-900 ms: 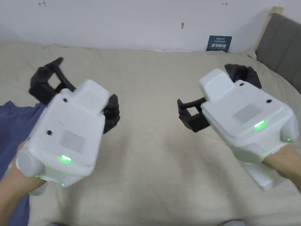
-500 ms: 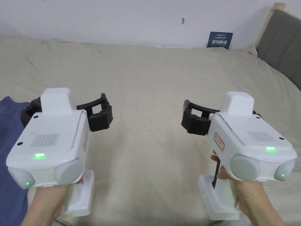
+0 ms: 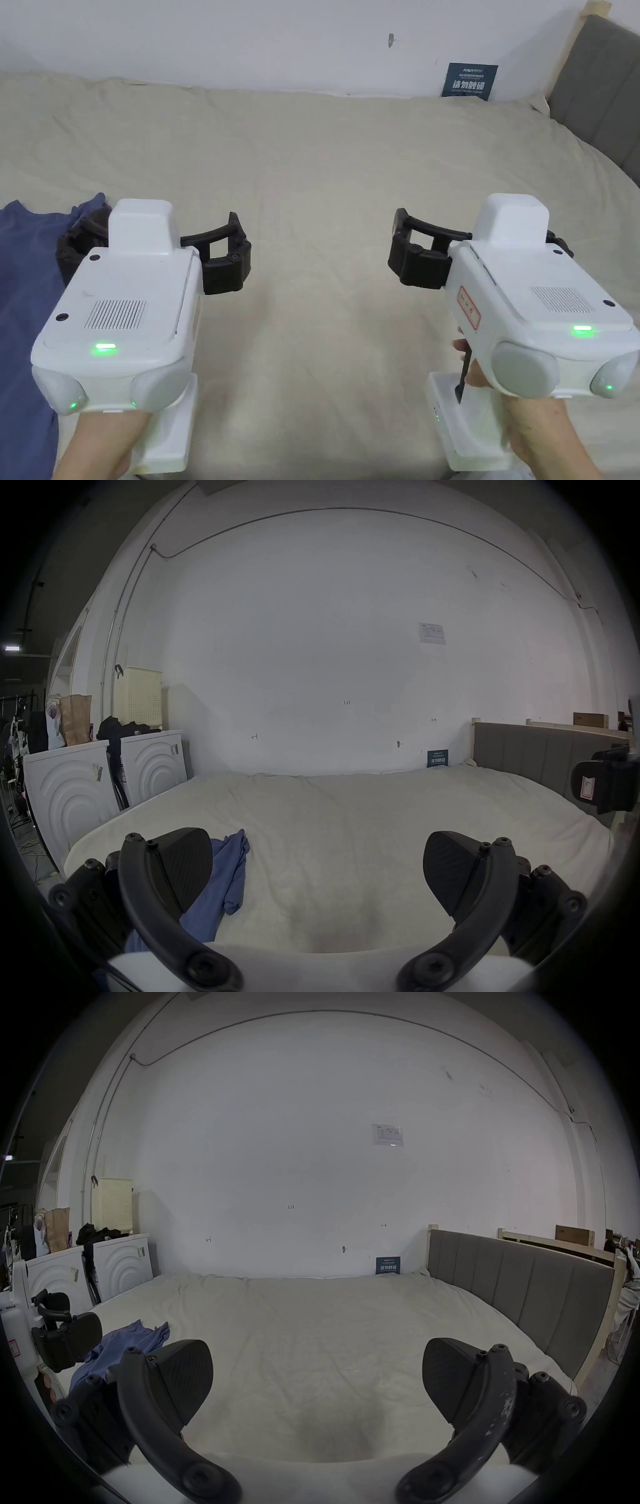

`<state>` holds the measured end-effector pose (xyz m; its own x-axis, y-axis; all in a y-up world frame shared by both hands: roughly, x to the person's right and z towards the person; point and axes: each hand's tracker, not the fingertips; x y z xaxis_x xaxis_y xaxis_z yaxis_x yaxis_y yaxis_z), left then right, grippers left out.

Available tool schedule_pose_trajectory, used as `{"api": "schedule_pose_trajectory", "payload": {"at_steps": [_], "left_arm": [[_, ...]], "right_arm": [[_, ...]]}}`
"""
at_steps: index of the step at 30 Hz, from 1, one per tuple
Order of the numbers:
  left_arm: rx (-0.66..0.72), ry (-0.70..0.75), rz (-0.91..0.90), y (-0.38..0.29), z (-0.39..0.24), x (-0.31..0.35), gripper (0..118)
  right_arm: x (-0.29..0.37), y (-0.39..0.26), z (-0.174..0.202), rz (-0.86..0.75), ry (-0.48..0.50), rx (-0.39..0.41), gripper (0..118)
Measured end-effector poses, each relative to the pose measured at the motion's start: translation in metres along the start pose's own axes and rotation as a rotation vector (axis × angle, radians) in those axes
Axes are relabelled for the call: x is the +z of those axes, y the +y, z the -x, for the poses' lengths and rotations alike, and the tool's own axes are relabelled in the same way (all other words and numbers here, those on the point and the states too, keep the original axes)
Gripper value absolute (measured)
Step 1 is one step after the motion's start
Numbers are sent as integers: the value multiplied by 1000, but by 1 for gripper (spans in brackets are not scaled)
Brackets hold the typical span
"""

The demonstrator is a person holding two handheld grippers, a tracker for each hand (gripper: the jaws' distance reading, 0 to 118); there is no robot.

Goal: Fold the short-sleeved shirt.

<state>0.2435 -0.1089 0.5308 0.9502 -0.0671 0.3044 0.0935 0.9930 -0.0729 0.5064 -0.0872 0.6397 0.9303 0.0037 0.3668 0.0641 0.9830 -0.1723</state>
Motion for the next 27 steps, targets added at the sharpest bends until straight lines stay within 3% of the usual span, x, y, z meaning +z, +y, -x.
{"api": "schedule_pose_trajectory", "payload": {"at_steps": [14,15,16,17,18,19,20,22,27], "left_arm": [[-5,-7,-1,0,-1,2,118],[-6,-8,-1,0,-2,3,103],[-7,-9,-4,1,-2,4,78],[-12,-6,-7,2,-2,5,45],[-18,1,-6,3,-3,5,12],[-21,5,3,4,-3,3,6],[-16,7,10,5,-2,2,5],[11,-13,27,7,0,2,0],[5,4,25,7,0,3,0]], "right_arm": [[1,-1,1,7,0,10,118],[1,-1,1,8,-2,10,112],[1,0,1,12,-6,12,98],[2,0,1,14,-1,9,77],[2,0,0,11,5,3,41],[2,1,0,9,5,-5,18],[2,1,0,14,2,-9,8],[2,1,-1,17,6,-17,2],[5,1,-2,27,17,2,1]]}}
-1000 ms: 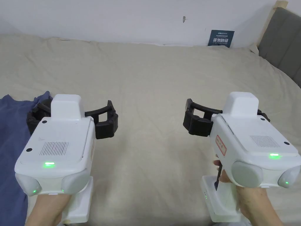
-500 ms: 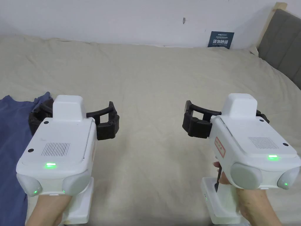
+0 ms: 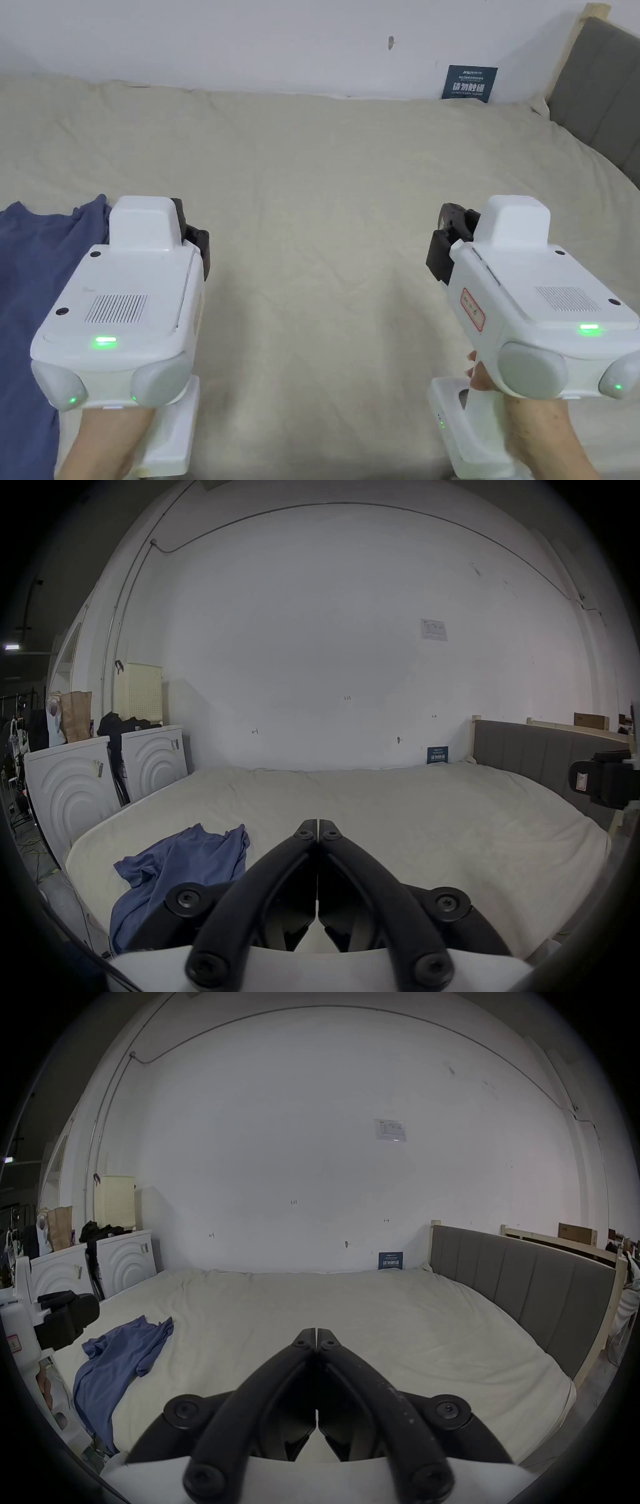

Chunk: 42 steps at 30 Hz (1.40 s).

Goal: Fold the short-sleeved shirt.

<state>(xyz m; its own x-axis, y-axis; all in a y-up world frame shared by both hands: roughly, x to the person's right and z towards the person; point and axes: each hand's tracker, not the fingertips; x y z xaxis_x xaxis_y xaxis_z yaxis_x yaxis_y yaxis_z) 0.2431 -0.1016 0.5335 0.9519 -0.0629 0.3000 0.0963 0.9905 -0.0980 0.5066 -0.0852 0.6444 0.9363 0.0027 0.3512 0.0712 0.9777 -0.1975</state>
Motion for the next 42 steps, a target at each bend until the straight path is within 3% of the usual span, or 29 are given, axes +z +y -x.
{"api": "schedule_pose_trajectory", "payload": {"at_steps": [19,33,42], "left_arm": [[22,35,-8,2,18,7,0],[21,385,-1,-4,131,75,0],[61,517,21,-13,175,114,0]], "right_arm": [[-4,5,19,7,51,29,1],[-23,8,151,11,427,116,1],[-18,5,214,18,576,153,1]]}}
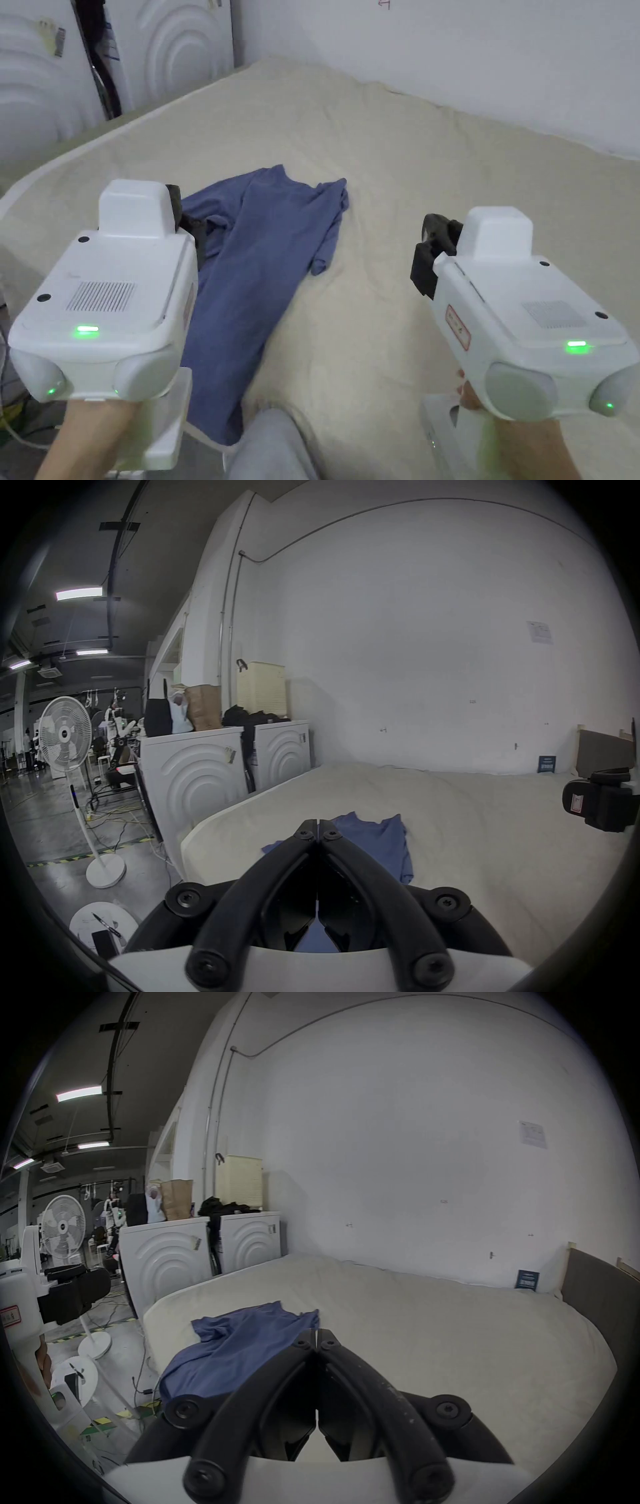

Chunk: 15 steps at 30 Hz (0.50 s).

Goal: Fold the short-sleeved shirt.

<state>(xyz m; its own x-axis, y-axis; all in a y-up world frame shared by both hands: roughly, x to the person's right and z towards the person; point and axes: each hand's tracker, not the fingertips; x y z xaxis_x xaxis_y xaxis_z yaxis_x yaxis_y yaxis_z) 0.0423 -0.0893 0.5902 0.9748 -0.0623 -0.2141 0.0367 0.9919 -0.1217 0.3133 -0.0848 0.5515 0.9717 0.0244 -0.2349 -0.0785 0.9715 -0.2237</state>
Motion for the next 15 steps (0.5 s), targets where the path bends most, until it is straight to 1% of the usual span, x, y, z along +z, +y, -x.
{"api": "schedule_pose_trajectory", "payload": {"at_steps": [8,9,11,12,13,15], "left_arm": [[12,22,27,-7,14,-4,0],[16,16,35,-7,14,-6,2],[27,6,62,-7,16,-17,12],[28,-12,86,-6,17,-25,25],[23,-26,110,-5,18,-33,42],[5,-56,171,0,19,-56,79]], "right_arm": [[-7,4,15,4,41,16,1],[-8,4,16,6,43,20,1],[-10,4,15,6,45,25,1],[-11,5,14,5,47,26,1],[-11,5,13,4,43,23,1],[-14,5,9,4,35,10,1]]}}
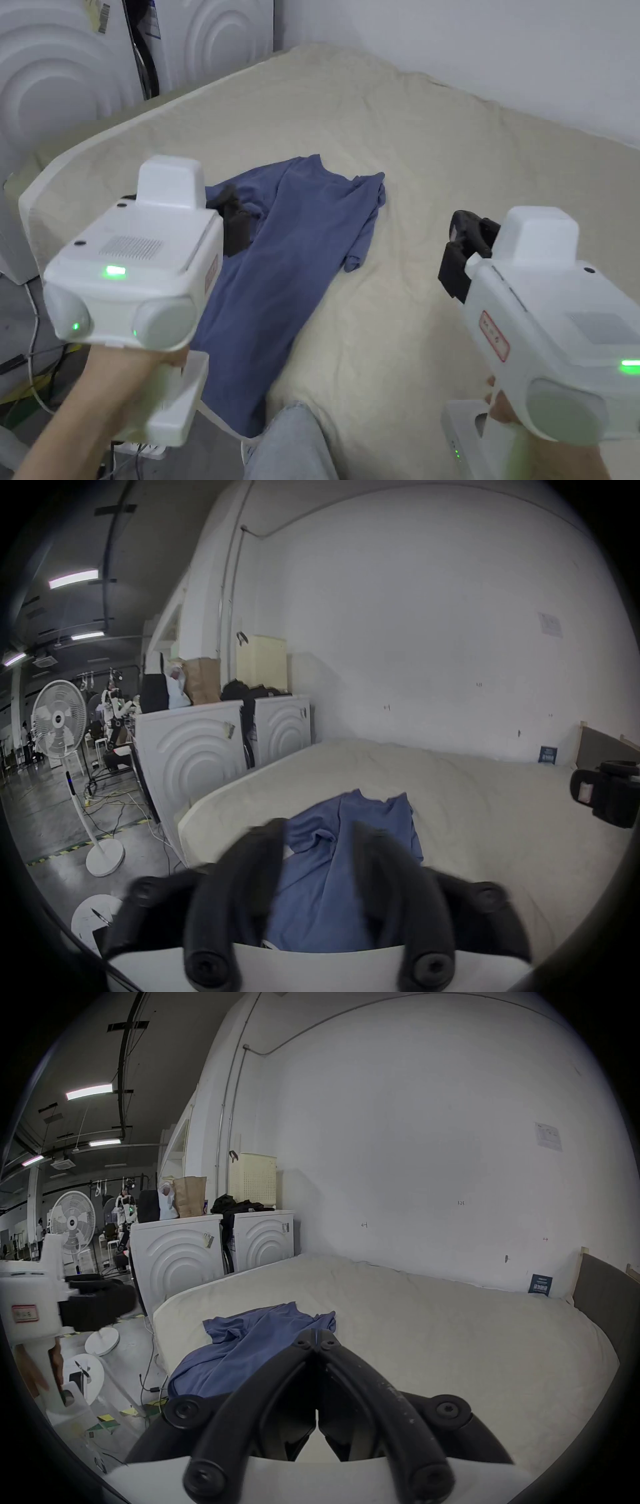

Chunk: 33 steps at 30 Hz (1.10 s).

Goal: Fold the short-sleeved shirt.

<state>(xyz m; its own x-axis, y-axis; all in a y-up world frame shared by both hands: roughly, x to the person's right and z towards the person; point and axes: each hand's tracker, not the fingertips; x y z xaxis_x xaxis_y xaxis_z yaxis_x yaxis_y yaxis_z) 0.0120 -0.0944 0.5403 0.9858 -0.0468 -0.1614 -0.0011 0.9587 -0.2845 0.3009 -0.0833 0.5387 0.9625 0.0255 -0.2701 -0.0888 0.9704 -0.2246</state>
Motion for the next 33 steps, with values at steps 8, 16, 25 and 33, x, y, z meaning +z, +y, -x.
{"api": "schedule_pose_trajectory", "payload": {"at_steps": [8,16,25,33], "left_arm": [[33,-177,133,45,-1,-100,118],[-79,-279,513,38,-50,-289,118],[-78,-218,779,-23,-85,-432,118],[-128,-191,840,-34,-99,-445,86]], "right_arm": [[-22,-1,-14,18,-28,-12,1],[-71,-15,-39,114,-71,-23,1],[-121,-44,-75,196,-142,-56,1],[-131,-69,-88,267,-164,-86,1]]}}
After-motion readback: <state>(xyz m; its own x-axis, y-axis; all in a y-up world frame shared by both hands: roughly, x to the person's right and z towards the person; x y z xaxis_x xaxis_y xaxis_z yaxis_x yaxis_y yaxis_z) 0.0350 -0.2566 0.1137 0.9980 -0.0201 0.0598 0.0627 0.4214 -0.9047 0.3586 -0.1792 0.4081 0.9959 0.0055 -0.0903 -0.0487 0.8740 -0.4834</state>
